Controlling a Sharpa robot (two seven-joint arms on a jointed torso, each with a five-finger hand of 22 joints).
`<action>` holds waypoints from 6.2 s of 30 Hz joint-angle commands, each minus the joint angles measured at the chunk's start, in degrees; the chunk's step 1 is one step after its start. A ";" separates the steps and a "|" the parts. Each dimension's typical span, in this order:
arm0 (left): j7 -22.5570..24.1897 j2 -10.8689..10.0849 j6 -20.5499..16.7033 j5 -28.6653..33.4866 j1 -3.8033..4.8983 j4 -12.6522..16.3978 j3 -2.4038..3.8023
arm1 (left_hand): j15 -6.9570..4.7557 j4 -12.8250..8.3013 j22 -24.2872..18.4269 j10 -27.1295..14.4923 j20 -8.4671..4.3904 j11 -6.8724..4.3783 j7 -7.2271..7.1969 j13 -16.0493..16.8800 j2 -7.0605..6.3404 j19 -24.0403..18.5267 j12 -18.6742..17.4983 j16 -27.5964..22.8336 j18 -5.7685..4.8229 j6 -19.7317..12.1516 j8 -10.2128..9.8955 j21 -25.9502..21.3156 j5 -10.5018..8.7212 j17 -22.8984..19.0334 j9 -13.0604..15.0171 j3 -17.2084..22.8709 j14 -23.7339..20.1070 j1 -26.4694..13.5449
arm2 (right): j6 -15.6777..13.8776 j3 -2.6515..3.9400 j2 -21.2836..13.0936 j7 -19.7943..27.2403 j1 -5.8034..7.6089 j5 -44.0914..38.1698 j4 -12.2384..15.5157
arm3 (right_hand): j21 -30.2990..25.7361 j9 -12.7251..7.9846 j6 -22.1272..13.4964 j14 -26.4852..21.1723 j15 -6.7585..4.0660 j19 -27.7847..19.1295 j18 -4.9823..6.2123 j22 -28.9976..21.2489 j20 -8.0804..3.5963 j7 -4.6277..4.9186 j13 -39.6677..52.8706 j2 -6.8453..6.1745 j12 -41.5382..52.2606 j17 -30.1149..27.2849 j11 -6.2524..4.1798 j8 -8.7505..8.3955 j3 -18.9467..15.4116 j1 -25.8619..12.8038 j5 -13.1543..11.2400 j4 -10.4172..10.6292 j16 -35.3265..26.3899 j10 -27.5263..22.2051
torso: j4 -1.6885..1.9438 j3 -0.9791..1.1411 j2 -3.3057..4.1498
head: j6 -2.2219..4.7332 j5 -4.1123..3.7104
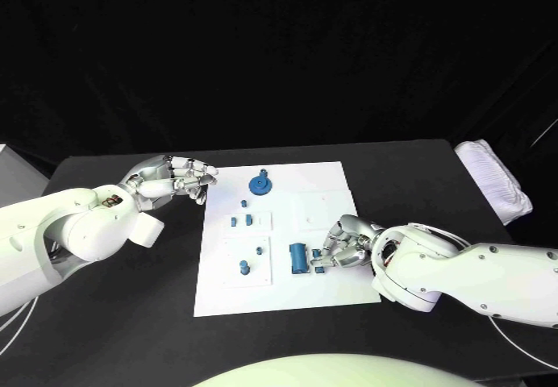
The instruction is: Assemble the parts on the task board
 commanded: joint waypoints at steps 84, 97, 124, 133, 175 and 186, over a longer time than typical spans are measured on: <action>-0.57 -0.09 1.01 -0.43 0.00 -0.16 -0.11 | 0.16 -0.08 0.13 -0.57 0.02 -0.03 0.10 -0.08 0.75 0.01 0.43 -0.44 0.39 -0.22 -0.04 0.37 0.20 0.13 0.12 0.38 0.13 -0.29 | 3.25 -0.05 -4.90 5.62 -1.07 0.80 3.02 | -0.27 0.21 -0.65 5.98 -0.18 2.32 -0.75 8.83 -0.18 0.02 15.08 5.81 0.35 15.10 -0.45 1.80 -18.98 4.89 0.48 3.45 0.25 5.98 | -0.05 -0.02 -0.04 | -0.16 -0.15; -0.60 -0.04 1.02 -0.43 0.00 -0.11 -0.12 | 0.16 -0.08 0.13 -0.57 0.02 -0.03 0.10 -0.08 0.75 0.01 0.43 -0.44 0.39 -0.22 -0.04 0.37 0.20 0.13 0.12 0.38 0.13 -0.29 | 1.05 -0.05 -3.94 5.06 -1.07 0.86 2.10 | 0.04 -0.08 -0.41 5.98 -0.19 2.43 -0.82 9.02 -0.21 0.03 15.08 7.33 0.35 15.10 -0.46 1.62 -18.19 5.53 0.40 3.87 0.25 5.98 | -0.04 -0.02 0.00 | -0.13 -0.18; -0.80 -0.09 1.18 -0.57 0.00 -0.13 -0.12 | 0.17 -0.42 0.21 -0.66 0.02 -0.01 0.13 -0.08 0.88 0.00 0.56 -0.51 0.40 -0.31 -0.07 0.48 0.27 0.17 0.19 0.54 0.17 -0.18 | 3.07 -0.05 -3.24 4.12 -1.06 1.08 1.53 | -0.67 -0.71 -0.20 5.98 -0.28 2.35 -0.73 8.99 -0.33 -0.03 15.08 6.18 0.35 15.10 -0.55 1.12 -16.05 8.02 0.42 3.80 0.25 5.98 | -0.06 0.01 -0.03 | -0.12 -0.22; -0.56 0.42 1.04 -0.45 -0.03 -0.64 -0.16 | 0.16 -0.53 0.24 -0.67 0.01 -0.01 0.14 -0.07 0.92 0.00 0.59 -0.54 0.40 -0.31 -0.07 0.52 0.28 0.18 0.20 0.60 0.16 -0.13 | -2.29 0.03 -4.71 14.04 0.24 9.86 2.31 | -5.77 -1.32 -1.91 5.98 0.30 1.32 0.02 7.57 0.08 0.89 14.40 4.97 -1.56 15.10 0.22 0.01 -15.58 3.04 0.51 3.87 0.25 5.29 | -0.02 -0.13 -0.32 | 0.84 -0.56; 14.15 12.10 -22.61 9.58 -4.38 -12.06 0.53 | -2.16 -6.32 -46.53 -56.53 -7.98 -6.15 -10.03 -15.96 10.48 -49.76 -28.58 -69.84 -10.18 -50.68 -19.43 -57.54 -16.83 -29.13 -22.37 -30.45 -57.01 -84.83 | -11.53 6.45 11.79 53.75 1.55 56.62 -24.15 | -71.02 -23.25 -62.53 -84.02 4.53 -84.01 -3.96 -74.92 -1.66 -2.80 -74.92 12.44 -89.65 -74.90 0.82 -23.06 -17.15 -70.04 -5.16 -12.82 -89.75 -84.02 | -2.47 -0.02 -7.53 | 11.09 4.68; 17.94 10.28 -39.60 10.16 -8.39 0.38 2.31 | -2.16 -6.32 -46.53 -56.53 -7.98 -6.15 -10.03 -15.96 10.48 -49.76 -28.58 -69.84 -10.18 -50.68 -19.43 -57.54 -16.83 -29.13 -22.37 -30.45 -57.01 -84.83 | -18.24 11.17 12.27 60.83 -3.32 66.68 -16.98 | -71.02 -23.25 -62.53 -84.02 4.53 -84.01 -3.96 -74.92 -1.66 -2.80 -74.92 12.44 -89.65 -74.90 0.82 -23.06 -17.15 -70.04 -5.16 -12.82 -89.75 -84.02 | -3.31 0.34 -8.49 | 11.83 5.97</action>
